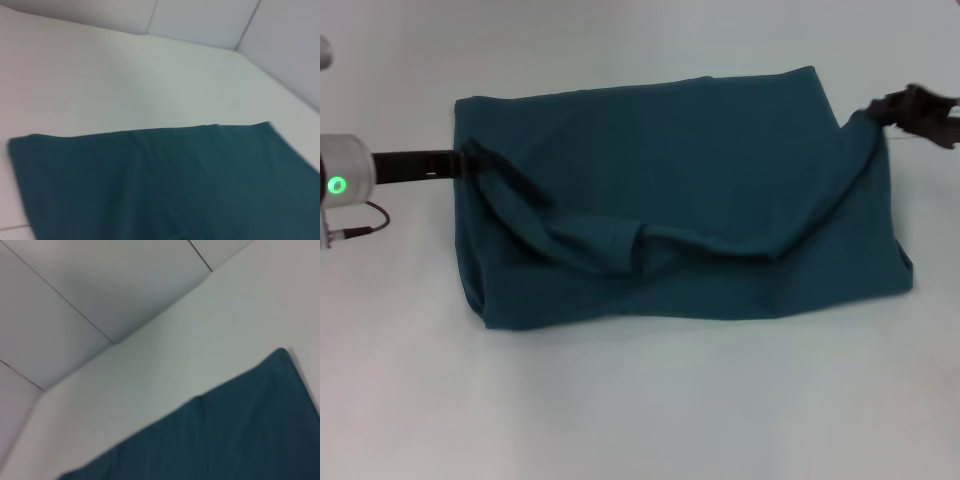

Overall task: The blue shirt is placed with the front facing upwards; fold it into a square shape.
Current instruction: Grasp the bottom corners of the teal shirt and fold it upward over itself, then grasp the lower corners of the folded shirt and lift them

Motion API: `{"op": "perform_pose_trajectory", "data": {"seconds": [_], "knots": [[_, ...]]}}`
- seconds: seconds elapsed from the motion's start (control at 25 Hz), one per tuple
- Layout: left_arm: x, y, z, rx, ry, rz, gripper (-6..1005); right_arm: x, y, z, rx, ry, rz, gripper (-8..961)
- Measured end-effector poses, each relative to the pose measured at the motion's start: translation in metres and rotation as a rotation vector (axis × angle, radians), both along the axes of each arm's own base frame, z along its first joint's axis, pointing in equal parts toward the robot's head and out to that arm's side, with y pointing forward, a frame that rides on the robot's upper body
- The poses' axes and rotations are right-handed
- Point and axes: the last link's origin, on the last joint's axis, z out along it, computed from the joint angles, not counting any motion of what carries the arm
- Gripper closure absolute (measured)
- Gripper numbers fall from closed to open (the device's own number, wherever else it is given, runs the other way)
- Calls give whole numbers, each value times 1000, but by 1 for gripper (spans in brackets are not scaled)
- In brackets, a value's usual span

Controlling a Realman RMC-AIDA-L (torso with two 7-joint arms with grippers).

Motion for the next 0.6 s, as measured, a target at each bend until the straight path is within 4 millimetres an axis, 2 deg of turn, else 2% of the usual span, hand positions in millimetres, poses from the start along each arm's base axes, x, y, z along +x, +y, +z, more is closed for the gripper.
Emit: {"op": "perform_pose_trajectory", "data": {"seconds": [0.2, 0.32, 0.44, 0.52, 0.56, 0.6], "knots": [[1, 5, -10, 36, 62, 1, 829, -7, 5, -17, -34, -99, 24, 794], [-2, 5, -7, 40, 70, 6, 775, -11, 7, -12, -29, -129, 46, 783], [-6, -3, 3, 0, 63, 3, 721, -12, 3, 0, -42, -162, 92, 649], [-9, -16, 7, -43, 73, -25, 685, -8, -8, 7, -74, -192, 129, 560], [-9, -16, 7, -43, 73, -25, 667, -3, -16, 12, -89, -210, 147, 509], [-16, -37, 4, -55, 99, -46, 649, 1, -24, 14, -103, -224, 165, 458]]}}
